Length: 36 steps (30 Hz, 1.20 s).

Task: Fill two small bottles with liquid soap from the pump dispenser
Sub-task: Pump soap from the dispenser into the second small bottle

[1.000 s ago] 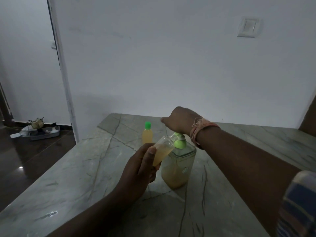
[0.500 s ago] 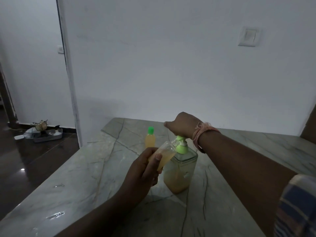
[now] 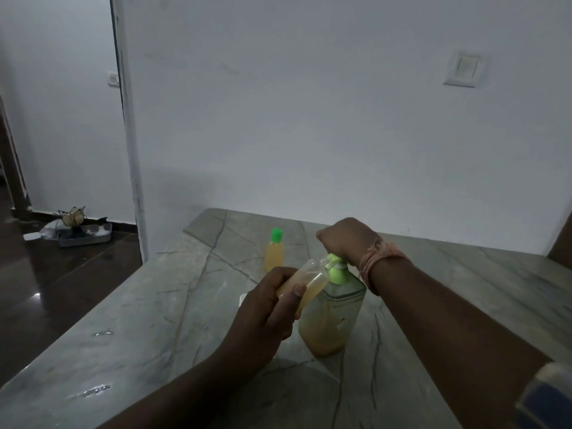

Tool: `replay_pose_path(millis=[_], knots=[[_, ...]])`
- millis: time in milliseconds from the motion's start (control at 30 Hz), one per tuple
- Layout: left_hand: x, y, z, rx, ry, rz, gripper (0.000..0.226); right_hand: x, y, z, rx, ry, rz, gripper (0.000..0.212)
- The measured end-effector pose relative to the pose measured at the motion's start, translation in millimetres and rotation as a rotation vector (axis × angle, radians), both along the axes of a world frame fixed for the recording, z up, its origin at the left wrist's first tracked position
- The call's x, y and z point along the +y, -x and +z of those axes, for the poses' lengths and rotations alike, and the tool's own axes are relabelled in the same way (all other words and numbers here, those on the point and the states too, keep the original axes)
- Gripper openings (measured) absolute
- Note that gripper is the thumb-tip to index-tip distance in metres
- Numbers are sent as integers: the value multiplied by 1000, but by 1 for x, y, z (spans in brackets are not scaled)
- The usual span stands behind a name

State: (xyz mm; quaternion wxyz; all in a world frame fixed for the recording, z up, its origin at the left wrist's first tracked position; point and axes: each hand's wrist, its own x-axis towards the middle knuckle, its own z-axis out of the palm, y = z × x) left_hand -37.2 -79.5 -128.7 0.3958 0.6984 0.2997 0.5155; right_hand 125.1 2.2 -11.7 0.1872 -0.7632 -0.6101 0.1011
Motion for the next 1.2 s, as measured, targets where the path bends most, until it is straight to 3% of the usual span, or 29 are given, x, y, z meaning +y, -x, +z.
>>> replay_pose_path(millis=[333,633,1200], knots=[[-1,1,1,8,-4,10,24,-7,10,15,-132,-52,8,28],[-1,2,0,28,7,18,25,-9,5,7,-53,-72,14,32],[-5,2,4,-10,21,-17,29,-11,9,12,-134,-85,51,30]])
